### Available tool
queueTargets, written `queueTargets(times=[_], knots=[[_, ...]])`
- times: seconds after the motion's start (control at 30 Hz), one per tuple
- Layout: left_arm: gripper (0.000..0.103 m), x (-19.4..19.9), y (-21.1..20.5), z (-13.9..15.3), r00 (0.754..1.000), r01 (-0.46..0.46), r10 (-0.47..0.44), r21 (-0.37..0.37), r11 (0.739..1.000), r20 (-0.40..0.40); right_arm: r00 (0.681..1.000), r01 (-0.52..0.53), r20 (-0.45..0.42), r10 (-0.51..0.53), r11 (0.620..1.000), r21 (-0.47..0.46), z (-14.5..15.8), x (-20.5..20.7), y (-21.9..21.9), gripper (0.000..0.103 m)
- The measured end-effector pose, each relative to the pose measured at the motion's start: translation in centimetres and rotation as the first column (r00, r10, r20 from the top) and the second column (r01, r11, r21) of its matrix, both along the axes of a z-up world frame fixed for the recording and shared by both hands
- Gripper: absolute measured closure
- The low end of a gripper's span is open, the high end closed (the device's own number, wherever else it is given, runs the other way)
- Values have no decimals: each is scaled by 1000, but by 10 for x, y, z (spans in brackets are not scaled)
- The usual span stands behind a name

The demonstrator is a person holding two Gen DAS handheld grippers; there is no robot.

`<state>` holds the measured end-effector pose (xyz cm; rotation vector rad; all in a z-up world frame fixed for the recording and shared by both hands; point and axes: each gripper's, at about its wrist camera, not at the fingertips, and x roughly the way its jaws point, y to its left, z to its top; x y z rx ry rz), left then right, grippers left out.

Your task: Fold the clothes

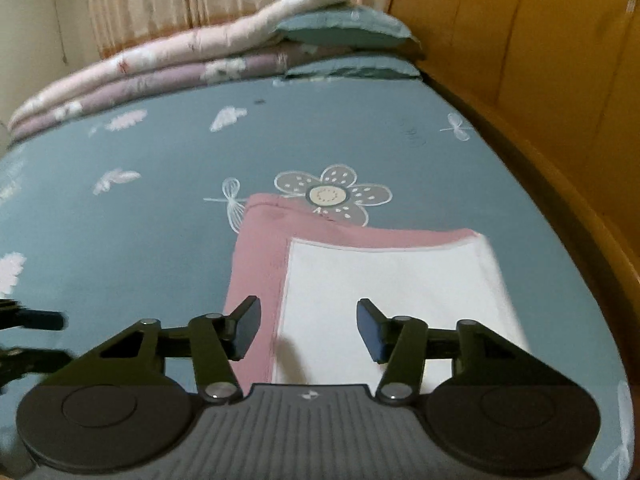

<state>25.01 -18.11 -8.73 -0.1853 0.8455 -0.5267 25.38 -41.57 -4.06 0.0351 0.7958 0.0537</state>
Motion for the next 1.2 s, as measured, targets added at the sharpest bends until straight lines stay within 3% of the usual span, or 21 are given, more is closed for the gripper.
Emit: queueTargets(times=[0.13,0.2,0.37,0.47,0.5,0.6,0.77,0.97,1.1,1.2], knots=[[17,6,11,-5,1000,-15,15,-12,1000,-12,998,-10,-69,8,1000,-28,-27,29,10,42],[17,7,14,-6,1000,-17,16,-21,1000,-14,995,-11,-97,8,1000,-26,-17,35,11,42],[16,8,13,-6,1000,-10,10,-36,999,2,999,21,-49,-22,1000,-11,7,54,4,42],[16,6,13,-4,1000,2,-2,-28,1000,14,993,52,-107,-50,999,12,-11,80,-2,42],[16,6,13,-4,1000,3,-2,-20,1000,21,991,54,-124,-50,998,24,-20,85,-3,37],[16,3,15,0,999,-5,5,3,1000,46,991,64,-119,-58,997,50,-25,86,-4,33],[11,-6,17,10,994,-26,25,13,1000,107,996,68,-70,-61,993,101,-4,50,-6,31],[10,-23,7,16,980,-26,26,-3,1000,200,993,107,-57,-101,985,137,-12,-10,-4,25],[10,-34,2,21,982,7,0,-31,999,191,987,151,-76,-141,977,152,-29,-28,-4,25],[8,-43,2,27,979,14,-11,-10,1000,205,985,169,-61,-161,970,174,-22,-37,-2,25]])
